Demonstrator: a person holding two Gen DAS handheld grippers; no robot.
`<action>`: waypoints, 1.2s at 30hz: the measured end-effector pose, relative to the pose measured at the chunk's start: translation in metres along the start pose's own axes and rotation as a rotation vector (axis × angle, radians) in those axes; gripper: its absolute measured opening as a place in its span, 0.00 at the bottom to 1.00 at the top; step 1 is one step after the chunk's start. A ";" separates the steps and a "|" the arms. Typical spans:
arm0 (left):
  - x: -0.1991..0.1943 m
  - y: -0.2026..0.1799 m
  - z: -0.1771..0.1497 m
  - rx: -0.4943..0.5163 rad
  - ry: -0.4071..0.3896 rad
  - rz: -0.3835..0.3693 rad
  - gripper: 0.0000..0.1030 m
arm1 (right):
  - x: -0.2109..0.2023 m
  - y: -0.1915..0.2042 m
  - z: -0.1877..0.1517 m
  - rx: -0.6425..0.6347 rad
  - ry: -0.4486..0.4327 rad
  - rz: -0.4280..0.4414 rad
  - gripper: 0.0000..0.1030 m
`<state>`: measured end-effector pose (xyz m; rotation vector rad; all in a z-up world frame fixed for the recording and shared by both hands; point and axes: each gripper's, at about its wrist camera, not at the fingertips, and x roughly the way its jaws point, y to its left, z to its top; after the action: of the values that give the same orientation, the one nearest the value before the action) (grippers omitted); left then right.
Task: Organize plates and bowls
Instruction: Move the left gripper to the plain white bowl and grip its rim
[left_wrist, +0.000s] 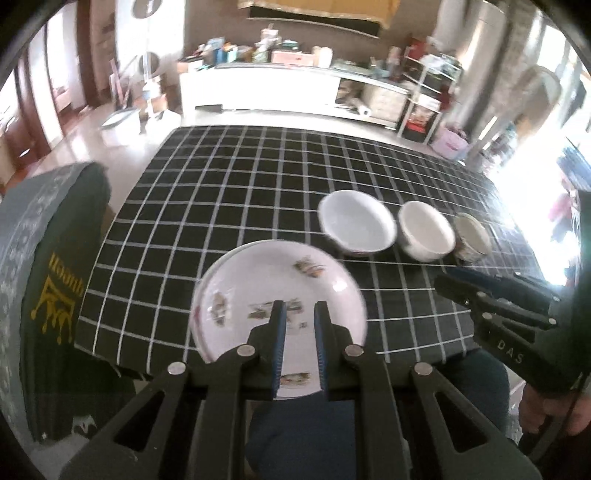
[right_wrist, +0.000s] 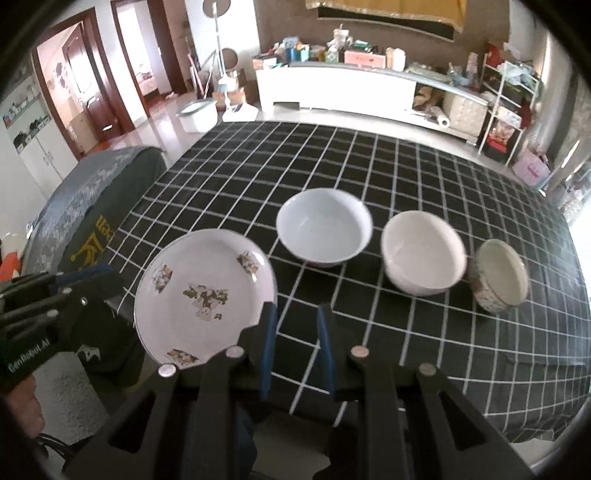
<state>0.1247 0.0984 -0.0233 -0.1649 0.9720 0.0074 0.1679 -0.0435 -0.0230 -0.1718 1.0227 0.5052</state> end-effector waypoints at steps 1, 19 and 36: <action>0.000 -0.005 0.002 0.008 0.001 -0.006 0.13 | -0.004 -0.003 0.000 0.005 -0.009 -0.006 0.25; 0.032 -0.041 0.058 0.052 -0.007 -0.095 0.13 | -0.010 -0.046 0.036 0.016 -0.070 -0.006 0.26; 0.125 -0.031 0.092 0.090 0.087 -0.069 0.13 | 0.073 -0.067 0.063 -0.022 0.026 0.009 0.26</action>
<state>0.2734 0.0730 -0.0708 -0.1168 1.0509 -0.1075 0.2791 -0.0554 -0.0586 -0.1940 1.0441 0.5236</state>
